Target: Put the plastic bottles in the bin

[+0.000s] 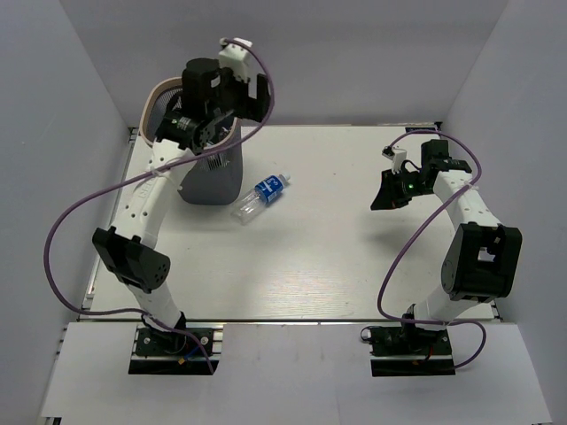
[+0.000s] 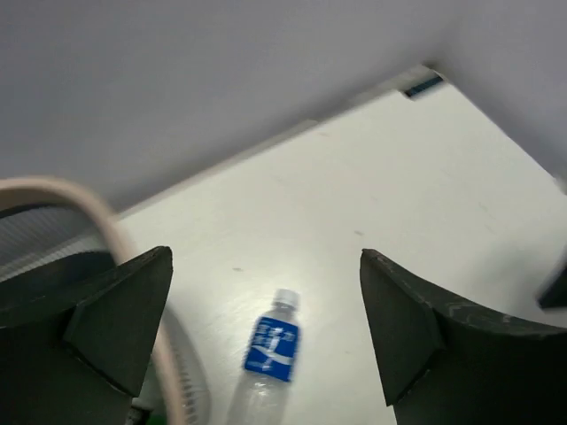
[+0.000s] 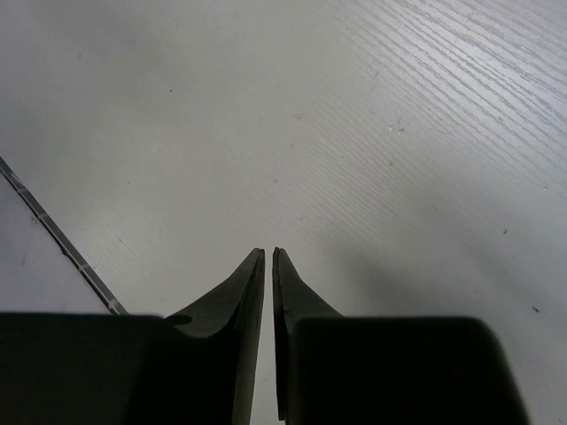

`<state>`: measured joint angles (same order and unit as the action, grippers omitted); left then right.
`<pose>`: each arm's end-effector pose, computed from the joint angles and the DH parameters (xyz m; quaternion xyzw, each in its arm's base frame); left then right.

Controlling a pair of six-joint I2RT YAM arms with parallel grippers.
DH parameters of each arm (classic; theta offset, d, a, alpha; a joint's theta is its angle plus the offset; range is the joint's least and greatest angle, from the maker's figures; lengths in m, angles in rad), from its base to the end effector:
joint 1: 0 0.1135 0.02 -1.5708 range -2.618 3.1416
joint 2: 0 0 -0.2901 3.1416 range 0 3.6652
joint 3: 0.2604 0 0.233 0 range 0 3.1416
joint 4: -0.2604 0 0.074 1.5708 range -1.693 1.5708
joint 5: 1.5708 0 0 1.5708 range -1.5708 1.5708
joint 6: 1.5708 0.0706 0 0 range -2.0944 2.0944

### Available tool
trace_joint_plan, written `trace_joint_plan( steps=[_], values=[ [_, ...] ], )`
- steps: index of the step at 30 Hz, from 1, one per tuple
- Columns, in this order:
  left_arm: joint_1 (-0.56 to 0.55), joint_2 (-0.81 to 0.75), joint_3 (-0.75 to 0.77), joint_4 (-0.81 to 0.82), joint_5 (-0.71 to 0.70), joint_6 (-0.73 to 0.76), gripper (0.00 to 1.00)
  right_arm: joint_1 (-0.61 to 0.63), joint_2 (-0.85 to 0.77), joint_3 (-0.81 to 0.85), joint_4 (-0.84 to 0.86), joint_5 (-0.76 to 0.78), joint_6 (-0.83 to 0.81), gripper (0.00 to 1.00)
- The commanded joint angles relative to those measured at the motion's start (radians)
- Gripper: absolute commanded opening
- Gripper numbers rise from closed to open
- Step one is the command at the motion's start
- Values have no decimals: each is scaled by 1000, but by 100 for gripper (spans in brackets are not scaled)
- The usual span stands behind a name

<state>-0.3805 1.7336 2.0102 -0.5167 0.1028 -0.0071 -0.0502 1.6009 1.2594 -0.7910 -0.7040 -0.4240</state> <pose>0.3755 -0.1580 0.4847 0.1770 0.7661 -0.1584 0.5972 0.3171 0.0298 0.2689 -0.2439 0.8864 0.2792 0.2774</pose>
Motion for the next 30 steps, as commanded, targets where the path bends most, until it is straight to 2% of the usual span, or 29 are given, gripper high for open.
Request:
trace_joint_plan(
  steps=[1, 5, 11, 12, 17, 20, 22, 23, 30],
  values=[
    [-47, 27, 2, -11, 293, 51, 95, 4, -25, 6, -8, 5, -7, 13],
    [-113, 70, -25, -74, 325, 61, 85, 3, -24, 3, -14, 11, -7, 12],
    [-224, 187, -45, -195, 135, 108, 75, 1, -21, -3, -22, 23, -12, 12],
    [-236, 207, -45, -235, 45, 108, 75, 1, -15, -3, -21, 24, -10, 12],
    [-277, 290, -79, -290, -223, 50, 81, 1, -13, -9, -22, 26, -15, 12],
    [-278, 302, -94, -290, -306, 30, 86, 0, -10, -18, -21, 27, -22, 12],
    [-278, 313, -94, -290, -339, 21, 89, 0, -10, -23, -24, 31, -24, 12],
    [-287, 313, -94, -280, -365, 21, 100, -2, -9, -23, -27, 29, -27, 12],
    [-287, 354, -93, -266, -408, 39, 100, 1, 5, -20, -33, 24, -32, 12]
  ],
)
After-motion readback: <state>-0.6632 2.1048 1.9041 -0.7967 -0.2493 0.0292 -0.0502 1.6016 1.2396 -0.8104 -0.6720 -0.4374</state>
